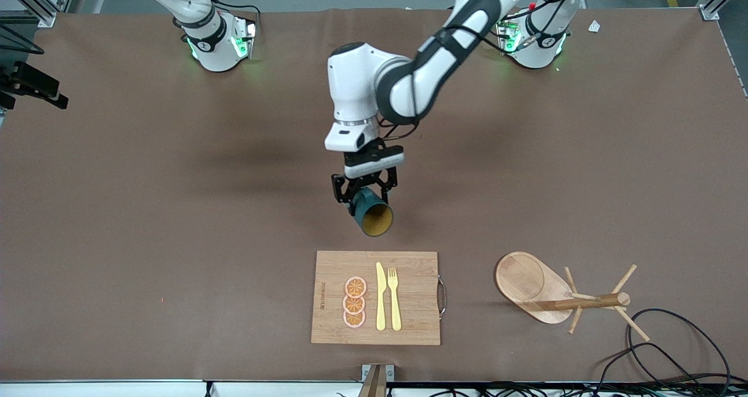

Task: Transfer cup from left to right arm and place
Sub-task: 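Carry the teal mug to the table middle with the left gripper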

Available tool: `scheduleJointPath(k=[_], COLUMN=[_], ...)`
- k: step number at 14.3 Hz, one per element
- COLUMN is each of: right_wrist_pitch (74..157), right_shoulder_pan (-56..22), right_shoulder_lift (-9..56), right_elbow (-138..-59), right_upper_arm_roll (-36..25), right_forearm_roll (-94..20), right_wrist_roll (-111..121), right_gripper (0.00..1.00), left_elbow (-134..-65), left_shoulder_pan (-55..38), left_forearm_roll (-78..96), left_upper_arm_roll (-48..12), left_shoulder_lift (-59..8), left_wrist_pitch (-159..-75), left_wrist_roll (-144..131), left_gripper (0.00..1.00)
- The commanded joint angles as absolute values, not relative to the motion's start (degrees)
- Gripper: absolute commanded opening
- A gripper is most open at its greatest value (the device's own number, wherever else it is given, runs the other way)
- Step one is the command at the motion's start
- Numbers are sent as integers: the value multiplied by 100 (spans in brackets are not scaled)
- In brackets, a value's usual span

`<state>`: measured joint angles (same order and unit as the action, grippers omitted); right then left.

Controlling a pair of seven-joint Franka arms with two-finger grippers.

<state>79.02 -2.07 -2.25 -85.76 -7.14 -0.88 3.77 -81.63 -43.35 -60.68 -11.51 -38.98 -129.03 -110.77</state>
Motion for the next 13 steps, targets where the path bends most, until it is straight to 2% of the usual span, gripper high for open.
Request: scheduleJointPath(k=[1, 4, 8, 13], right_wrist_pitch=[7892, 7893, 7893, 7901], right_shoulder_pan=[-158, -141, -158, -150], right_shoulder_lift=[-308, -299, -211, -80], right_elbow=[-8614, -8561, -8543, -8552], right_upper_arm_roll=[-650, -659, -659, -650], right_forearm_roll=[-18, -26, -44, -44], right_wrist_roll=[396, 360, 360, 360], right_gripper=[100, 100, 100, 100], left_elbow=[-8086, -8095, -8095, -8086], left_shoulder_pan=[-4789, -5105, -5466, -5616], left_forearm_roll=[-6949, -7846, -8752, -9509], left_upper_arm_roll=[-1063, -1064, -1072, -1072], left_shoulder_lift=[-4156, -4516, -5061, -5571], left_wrist_pitch=[-12438, -12227, -11471, -11101], left_wrist_roll=[-11722, -12566, -13173, -13500], left_gripper=[53, 53, 53, 53])
